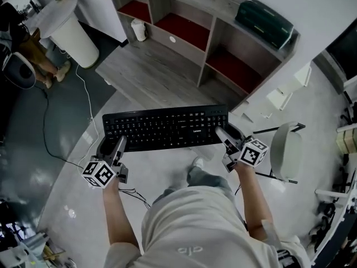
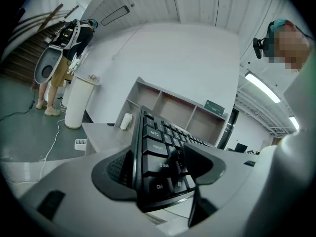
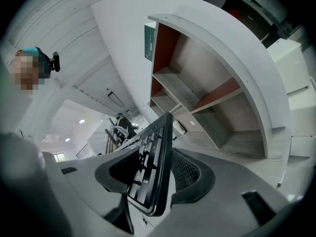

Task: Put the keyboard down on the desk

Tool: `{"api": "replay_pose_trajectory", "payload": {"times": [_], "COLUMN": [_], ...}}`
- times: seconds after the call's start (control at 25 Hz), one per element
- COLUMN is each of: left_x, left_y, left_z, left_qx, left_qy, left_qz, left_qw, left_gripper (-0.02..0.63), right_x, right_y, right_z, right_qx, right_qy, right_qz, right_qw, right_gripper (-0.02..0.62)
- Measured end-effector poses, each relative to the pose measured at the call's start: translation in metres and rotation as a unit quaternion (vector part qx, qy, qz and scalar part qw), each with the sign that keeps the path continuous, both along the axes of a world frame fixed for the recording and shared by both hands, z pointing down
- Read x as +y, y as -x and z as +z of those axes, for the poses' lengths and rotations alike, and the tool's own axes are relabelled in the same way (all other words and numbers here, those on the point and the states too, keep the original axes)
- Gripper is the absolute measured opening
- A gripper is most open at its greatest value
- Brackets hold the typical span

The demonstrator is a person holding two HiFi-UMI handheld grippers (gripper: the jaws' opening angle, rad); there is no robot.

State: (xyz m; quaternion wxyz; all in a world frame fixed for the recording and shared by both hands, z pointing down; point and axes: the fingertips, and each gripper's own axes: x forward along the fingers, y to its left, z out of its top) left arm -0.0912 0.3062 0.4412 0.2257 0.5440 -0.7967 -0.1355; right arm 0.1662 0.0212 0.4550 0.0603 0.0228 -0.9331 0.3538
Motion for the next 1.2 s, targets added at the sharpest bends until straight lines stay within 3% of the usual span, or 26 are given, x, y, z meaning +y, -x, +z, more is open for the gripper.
{"api": "replay_pose_trajectory", "payload": {"times": [0.2,0.56,0.72,1.0,1.2], "left_x": [-0.045,-0.055,-0.089,-0.161,-0.205], "left_y": [0.011,0.014,0.033,0.092,0.138], "left_z": [-0.001,-0.008,0.004,0.033,0.06], "left_qx": [0.006,0.003,0.012,0.035,0.054], "left_qy": [0.008,0.011,0.021,0.038,0.052], "left_qz": [-0.019,-0.03,-0.021,0.047,0.129], "left_qw": [0.9998,0.9995,0.9995,0.9976,0.9888], "left_gripper": [0.307,0.307,0.307,0.307,0.307], "right_x": [-0.049,-0.061,-0.084,-0.113,-0.109], "right_y": [0.017,0.019,0.028,0.048,0.06], "right_z": [0.007,0.006,0.022,0.048,0.064], "right_qx": [0.002,-0.001,0.005,0.023,0.041], "right_qy": [0.013,0.032,0.044,0.062,0.073], "right_qz": [-0.009,-0.014,0.001,0.071,0.145], "right_qw": [1.0,0.999,0.999,0.995,0.986], "right_gripper": [0.218,0.218,0.218,0.216,0.216]}}
